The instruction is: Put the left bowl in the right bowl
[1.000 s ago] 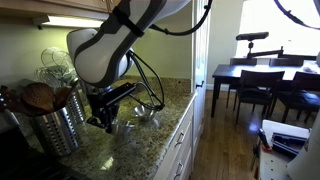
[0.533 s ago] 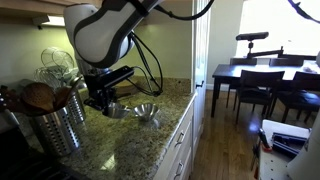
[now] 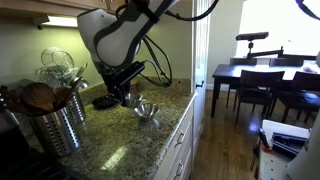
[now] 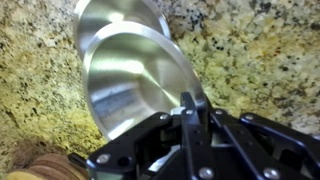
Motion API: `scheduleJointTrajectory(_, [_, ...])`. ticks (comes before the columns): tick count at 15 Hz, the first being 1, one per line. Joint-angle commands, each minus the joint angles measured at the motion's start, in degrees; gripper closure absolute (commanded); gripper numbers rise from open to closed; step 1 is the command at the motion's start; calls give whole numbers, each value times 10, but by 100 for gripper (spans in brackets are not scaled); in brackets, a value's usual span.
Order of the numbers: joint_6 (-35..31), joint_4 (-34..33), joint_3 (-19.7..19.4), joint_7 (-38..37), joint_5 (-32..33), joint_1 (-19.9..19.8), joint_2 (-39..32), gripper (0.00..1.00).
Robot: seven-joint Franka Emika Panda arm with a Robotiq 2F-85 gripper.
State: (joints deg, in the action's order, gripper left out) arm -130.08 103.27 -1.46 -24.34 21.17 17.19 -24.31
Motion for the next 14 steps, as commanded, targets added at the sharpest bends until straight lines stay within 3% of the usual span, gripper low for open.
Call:
scheduleJointTrajectory(1, [27,39,-14,-37,30,2,19,91])
scheduleJointTrajectory(14, [35,55,-28,-89,40,-2,-16,91])
